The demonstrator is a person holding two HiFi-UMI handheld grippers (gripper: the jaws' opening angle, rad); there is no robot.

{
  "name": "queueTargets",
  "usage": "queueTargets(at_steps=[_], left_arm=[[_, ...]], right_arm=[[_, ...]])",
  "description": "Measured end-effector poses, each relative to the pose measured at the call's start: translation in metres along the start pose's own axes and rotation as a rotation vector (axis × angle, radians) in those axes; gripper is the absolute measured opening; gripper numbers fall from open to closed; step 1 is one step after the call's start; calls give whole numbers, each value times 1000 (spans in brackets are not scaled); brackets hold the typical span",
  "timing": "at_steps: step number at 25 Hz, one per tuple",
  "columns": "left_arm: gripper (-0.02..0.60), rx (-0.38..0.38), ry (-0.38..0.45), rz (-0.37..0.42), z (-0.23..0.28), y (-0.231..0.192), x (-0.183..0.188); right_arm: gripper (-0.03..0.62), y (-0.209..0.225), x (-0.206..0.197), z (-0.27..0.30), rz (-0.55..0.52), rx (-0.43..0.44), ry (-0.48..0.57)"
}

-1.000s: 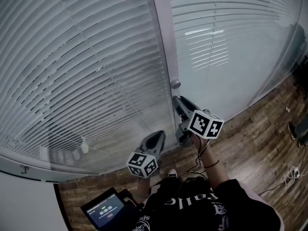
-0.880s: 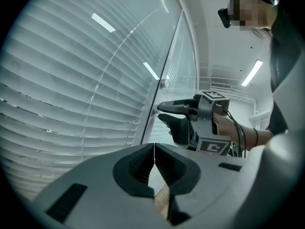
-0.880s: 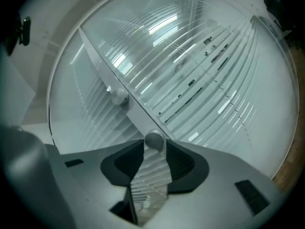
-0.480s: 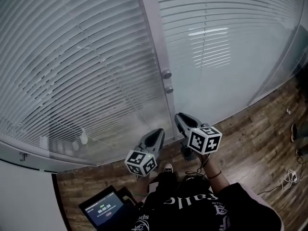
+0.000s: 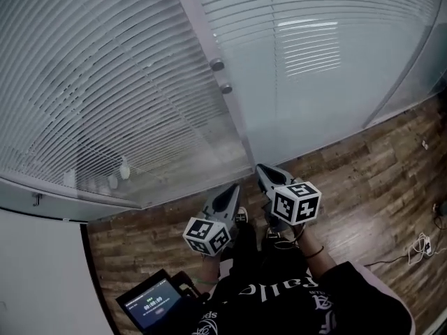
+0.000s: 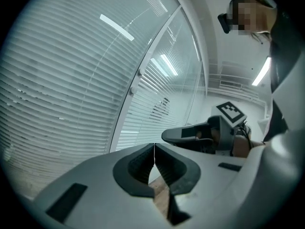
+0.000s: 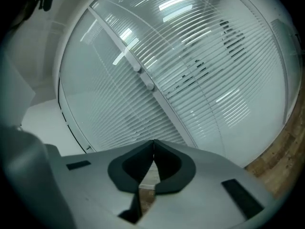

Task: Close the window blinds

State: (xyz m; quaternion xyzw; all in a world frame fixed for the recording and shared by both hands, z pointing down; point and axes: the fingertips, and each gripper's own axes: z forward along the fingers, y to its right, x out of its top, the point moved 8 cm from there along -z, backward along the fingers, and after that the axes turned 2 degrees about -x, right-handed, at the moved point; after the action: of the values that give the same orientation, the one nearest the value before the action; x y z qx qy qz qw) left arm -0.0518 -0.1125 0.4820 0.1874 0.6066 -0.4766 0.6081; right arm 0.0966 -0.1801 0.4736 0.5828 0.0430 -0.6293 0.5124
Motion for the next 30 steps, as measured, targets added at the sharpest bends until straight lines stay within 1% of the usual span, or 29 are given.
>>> queueTargets(at_steps=[5,9,15,20,23,26,30], left_arm=[[5,23,-21,-7,-27,30,-26],[5,42,-20,-15,-47,37,-37],[5,35,3,-12,-92,45,-51],[5,35,37,-16,-160,57,-69],[5,31,53,-25,-220,68,-86],[5,23,64,-35,-275,81,-109],[5,5,62,-79,-329,98,-141]], right_arm=[[18,-1,-34,-32,18,-4,-29],[18,-6,-54,-47,19,-24,-36],[18,-36,-80,-66,-16,-27,-34],[18,-83,-118,-90,-46,-36,-25],[18,-124,-156,-118,-64,-67,-10],[18,-158,-198,-150,-56,-84,-7],[18,-191,-249,-194,-48,-114,-37]])
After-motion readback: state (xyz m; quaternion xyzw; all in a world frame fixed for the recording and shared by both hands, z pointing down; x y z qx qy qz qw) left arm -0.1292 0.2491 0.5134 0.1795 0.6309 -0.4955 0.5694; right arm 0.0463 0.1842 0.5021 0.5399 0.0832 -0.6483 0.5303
